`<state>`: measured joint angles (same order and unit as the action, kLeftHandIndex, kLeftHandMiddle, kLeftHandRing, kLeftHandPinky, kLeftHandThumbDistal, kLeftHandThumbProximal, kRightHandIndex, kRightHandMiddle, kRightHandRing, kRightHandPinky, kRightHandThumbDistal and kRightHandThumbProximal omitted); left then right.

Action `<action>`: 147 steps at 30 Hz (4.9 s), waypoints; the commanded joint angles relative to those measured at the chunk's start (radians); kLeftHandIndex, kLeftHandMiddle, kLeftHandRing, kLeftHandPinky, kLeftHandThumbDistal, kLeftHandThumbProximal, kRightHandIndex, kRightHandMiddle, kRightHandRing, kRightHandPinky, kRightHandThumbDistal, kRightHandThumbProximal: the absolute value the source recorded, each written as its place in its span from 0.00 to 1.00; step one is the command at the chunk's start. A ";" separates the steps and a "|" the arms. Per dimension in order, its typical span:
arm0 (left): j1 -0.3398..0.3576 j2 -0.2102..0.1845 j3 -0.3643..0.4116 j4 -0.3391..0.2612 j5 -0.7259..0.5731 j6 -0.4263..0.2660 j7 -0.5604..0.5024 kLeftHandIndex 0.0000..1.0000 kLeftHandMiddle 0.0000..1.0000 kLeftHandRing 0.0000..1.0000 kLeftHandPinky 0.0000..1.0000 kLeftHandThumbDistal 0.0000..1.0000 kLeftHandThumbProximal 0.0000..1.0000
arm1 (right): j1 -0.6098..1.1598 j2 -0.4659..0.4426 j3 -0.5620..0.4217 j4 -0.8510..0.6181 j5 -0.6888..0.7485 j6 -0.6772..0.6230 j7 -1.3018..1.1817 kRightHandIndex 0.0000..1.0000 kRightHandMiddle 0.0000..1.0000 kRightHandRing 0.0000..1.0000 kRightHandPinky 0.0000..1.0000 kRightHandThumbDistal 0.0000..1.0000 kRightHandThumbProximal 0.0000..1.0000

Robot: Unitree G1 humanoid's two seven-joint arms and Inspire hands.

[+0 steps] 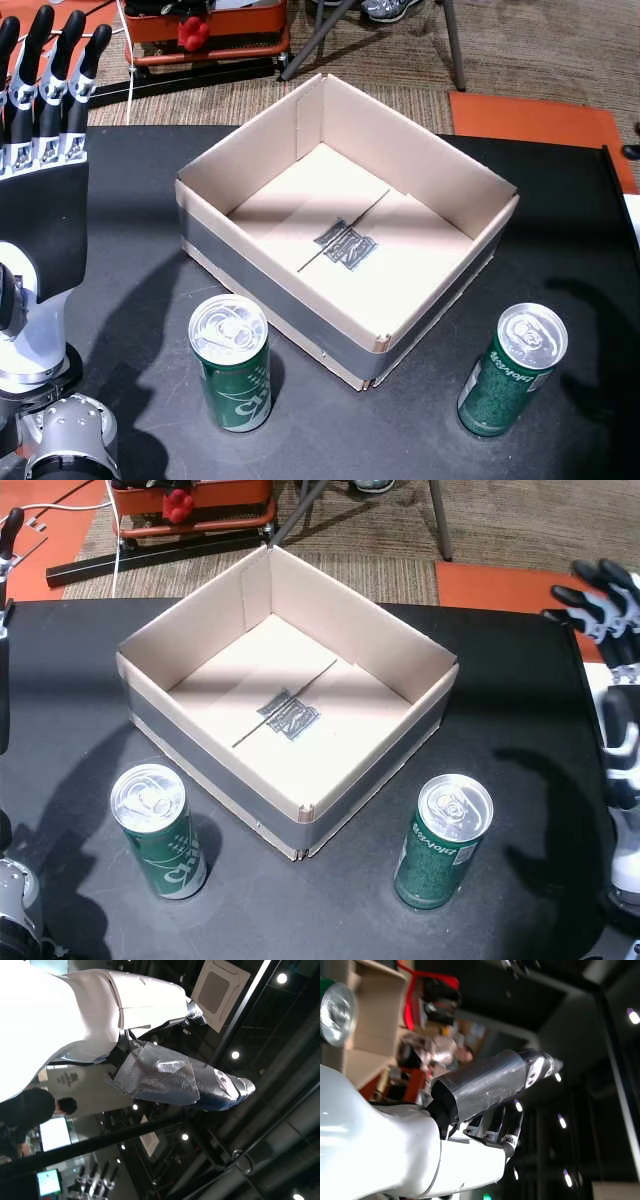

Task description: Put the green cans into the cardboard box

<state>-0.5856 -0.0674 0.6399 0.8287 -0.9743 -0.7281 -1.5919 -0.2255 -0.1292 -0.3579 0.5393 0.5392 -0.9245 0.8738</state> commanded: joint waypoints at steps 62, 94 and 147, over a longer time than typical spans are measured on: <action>-0.010 0.030 0.030 0.032 0.003 -0.023 -0.022 1.00 1.00 1.00 1.00 0.64 0.80 | 0.143 -0.106 0.182 -0.119 -0.228 0.246 -0.153 0.72 0.76 0.80 0.82 1.00 0.25; 0.027 0.027 0.008 -0.015 0.042 -0.027 0.046 1.00 1.00 1.00 1.00 0.64 0.81 | 0.141 -0.096 0.209 0.015 -0.229 0.256 -0.138 0.70 0.72 0.76 0.79 0.91 0.12; 0.055 0.021 -0.012 -0.080 0.036 0.022 0.098 1.00 1.00 1.00 1.00 0.62 0.85 | -0.011 -0.091 0.191 0.468 -0.304 0.207 -0.172 0.67 0.69 0.72 0.75 0.87 0.06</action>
<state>-0.5396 -0.0491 0.6296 0.7585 -0.9475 -0.7072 -1.5004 -0.2330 -0.2262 -0.1643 0.9991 0.2415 -0.7115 0.7059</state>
